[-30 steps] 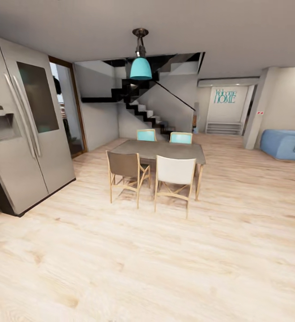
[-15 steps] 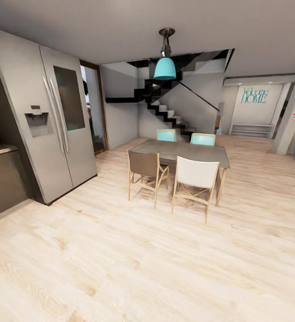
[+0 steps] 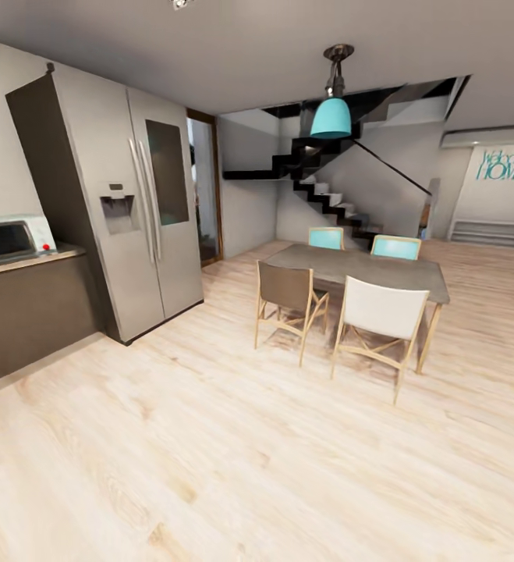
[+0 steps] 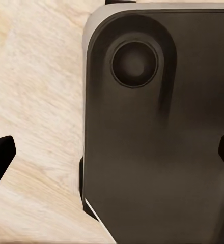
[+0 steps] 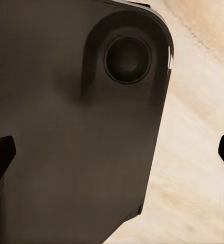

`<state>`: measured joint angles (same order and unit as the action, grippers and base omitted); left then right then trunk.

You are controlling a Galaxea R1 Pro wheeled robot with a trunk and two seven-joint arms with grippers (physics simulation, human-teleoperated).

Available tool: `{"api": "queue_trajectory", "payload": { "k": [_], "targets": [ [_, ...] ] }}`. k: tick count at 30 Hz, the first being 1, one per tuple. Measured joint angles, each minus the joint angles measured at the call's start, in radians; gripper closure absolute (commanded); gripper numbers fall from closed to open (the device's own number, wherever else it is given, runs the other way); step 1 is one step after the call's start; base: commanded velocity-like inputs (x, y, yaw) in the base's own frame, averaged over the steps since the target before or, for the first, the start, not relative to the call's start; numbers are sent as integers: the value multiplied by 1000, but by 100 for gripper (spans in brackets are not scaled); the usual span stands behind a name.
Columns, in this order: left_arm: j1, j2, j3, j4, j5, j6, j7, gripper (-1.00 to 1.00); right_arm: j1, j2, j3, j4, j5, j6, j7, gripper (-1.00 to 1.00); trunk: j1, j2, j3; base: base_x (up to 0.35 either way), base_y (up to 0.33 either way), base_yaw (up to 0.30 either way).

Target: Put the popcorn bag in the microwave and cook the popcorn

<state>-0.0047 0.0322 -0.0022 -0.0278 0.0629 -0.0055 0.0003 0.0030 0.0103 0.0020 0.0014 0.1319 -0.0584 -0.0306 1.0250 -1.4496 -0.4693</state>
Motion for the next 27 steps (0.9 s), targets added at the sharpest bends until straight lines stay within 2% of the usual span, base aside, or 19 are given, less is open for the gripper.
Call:
{"api": "queue_trajectory", "payload": {
  "k": [27],
  "targets": [
    [-1,0,0,0,0,0,0,-100,0,-1,-1,0,-1,0,0,-100,0,0,0,0,0,300]
  ]
}}
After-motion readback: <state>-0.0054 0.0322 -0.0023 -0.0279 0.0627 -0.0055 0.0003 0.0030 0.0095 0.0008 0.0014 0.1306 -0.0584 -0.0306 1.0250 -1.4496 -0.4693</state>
